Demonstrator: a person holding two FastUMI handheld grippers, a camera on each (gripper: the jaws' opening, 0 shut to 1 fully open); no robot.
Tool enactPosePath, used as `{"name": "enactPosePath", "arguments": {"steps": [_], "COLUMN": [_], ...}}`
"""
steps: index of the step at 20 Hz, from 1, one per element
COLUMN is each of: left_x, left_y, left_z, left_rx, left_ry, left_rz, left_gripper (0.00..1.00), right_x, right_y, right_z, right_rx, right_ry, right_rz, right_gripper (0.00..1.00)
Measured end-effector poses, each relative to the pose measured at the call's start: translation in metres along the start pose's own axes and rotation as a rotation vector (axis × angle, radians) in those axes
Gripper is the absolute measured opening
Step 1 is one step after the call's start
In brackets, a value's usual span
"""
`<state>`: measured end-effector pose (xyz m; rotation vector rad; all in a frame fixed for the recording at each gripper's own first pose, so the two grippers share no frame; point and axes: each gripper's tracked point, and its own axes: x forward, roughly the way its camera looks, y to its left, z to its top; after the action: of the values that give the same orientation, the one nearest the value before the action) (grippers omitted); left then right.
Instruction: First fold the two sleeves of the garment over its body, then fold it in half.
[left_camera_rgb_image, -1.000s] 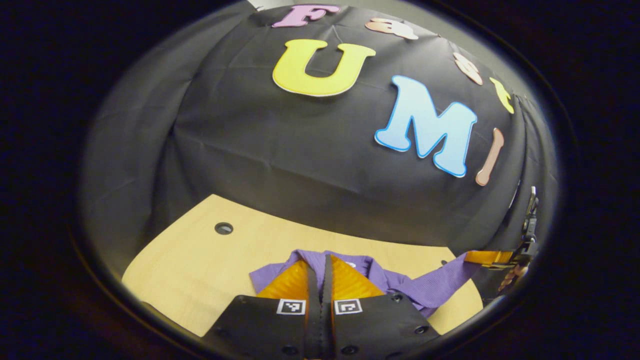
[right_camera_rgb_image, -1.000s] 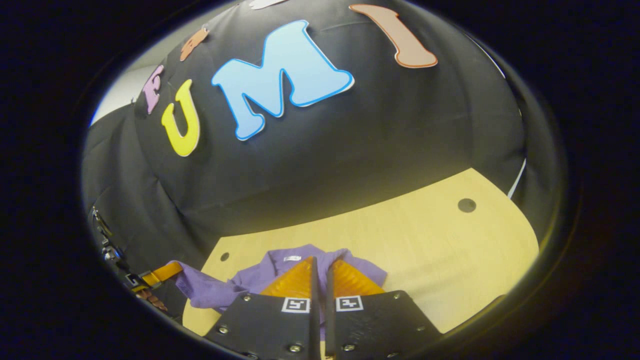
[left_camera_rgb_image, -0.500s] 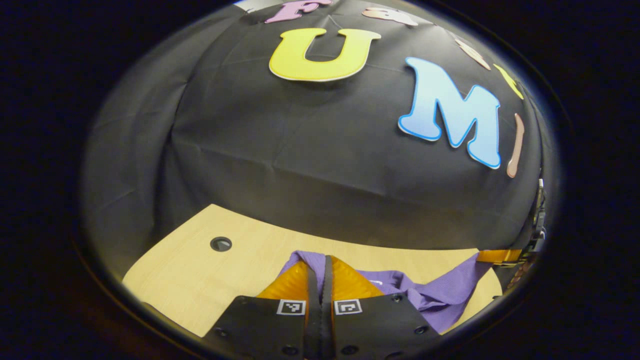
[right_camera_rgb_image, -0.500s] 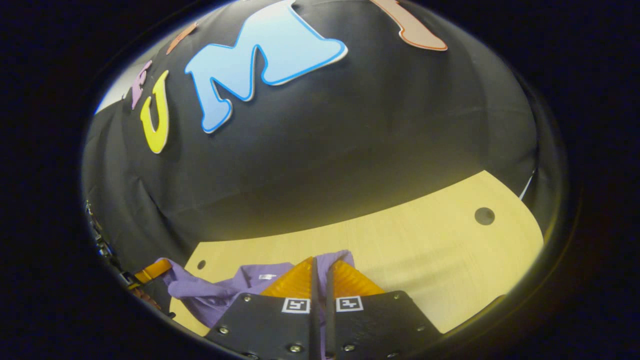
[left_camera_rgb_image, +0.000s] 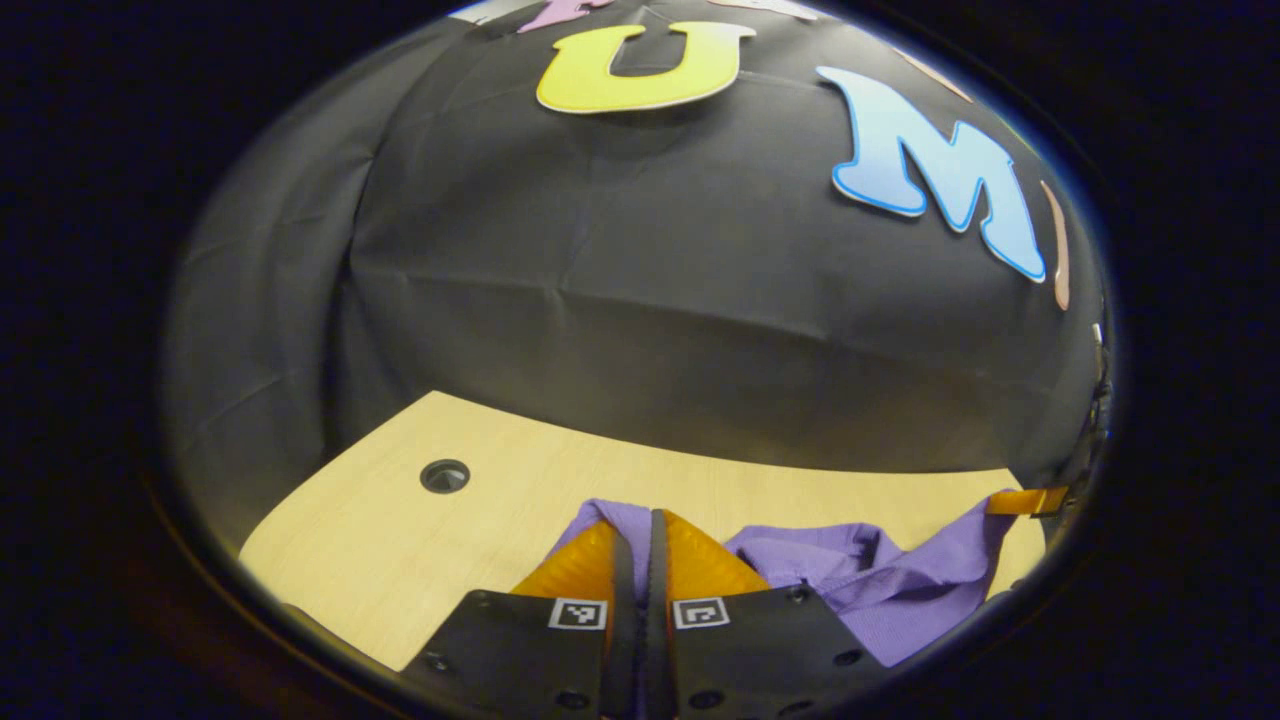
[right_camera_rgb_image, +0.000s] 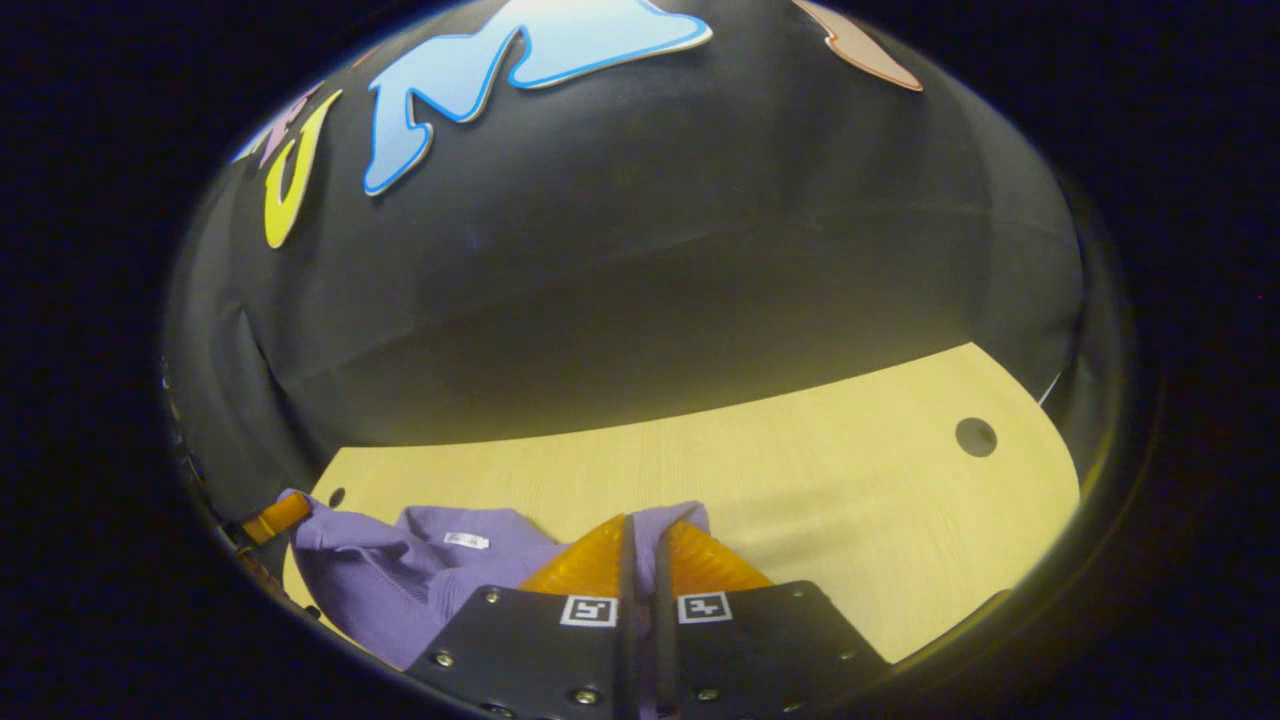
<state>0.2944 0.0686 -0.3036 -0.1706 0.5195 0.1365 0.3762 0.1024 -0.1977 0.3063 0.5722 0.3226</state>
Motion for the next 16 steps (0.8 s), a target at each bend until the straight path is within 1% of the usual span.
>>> {"name": "enactPosePath", "arguments": {"steps": [1,3,4,5,6,7,8,10,11,13,14,16], "left_x": [0.0,0.001,0.0,-0.002,-0.005,-0.008,-0.011,-0.02,-0.025,-0.037,-0.044,-0.061], "left_y": [-0.004,-0.008,-0.012,-0.014,-0.021,-0.023,-0.025,-0.029,-0.03,-0.032,-0.035,-0.036], "left_z": [-0.002,-0.002,-0.001,0.002,0.005,0.008,0.012,0.026,0.034,0.048,0.054,0.064], "left_rx": [0.007,0.039,0.051,0.057,0.055,0.059,0.065,0.074,0.075,0.072,0.069,0.08], "left_ry": [0.008,0.009,0.008,0.006,0.006,-0.002,-0.013,-0.042,-0.059,-0.093,-0.106,-0.128], "left_rz": [-0.007,-0.002,-0.011,-0.015,-0.032,-0.033,-0.034,-0.041,-0.045,-0.05,-0.059,-0.068], "left_gripper": [0.12,0.19,0.25,0.29,0.39,0.48,0.58,0.78,0.9,0.79,0.91,0.91], "right_x": [-0.001,-0.006,-0.008,-0.011,-0.014,-0.019,-0.024,-0.036,-0.042,-0.061,-0.072,-0.098], "right_y": [0.002,0.005,0.007,0.009,0.011,0.014,0.016,0.018,0.02,0.026,0.03,0.042], "right_z": [-0.001,0.0,0.003,0.005,0.01,0.013,0.016,0.022,0.025,0.034,0.041,0.048], "right_rx": [-0.02,-0.062,-0.076,-0.089,-0.099,-0.108,-0.114,-0.135,-0.152,-0.197,-0.217,-0.244], "right_ry": [0.001,-0.008,-0.016,-0.026,-0.037,-0.048,-0.055,-0.066,-0.073,-0.107,-0.131,-0.182], "right_rz": [-0.004,-0.013,-0.015,-0.016,-0.018,-0.018,-0.016,-0.018,-0.025,-0.034,-0.039,-0.041], "right_gripper": [0.08,0.09,0.13,0.17,0.34,0.42,0.59,0.78,0.81,0.83,0.83,0.83]}}
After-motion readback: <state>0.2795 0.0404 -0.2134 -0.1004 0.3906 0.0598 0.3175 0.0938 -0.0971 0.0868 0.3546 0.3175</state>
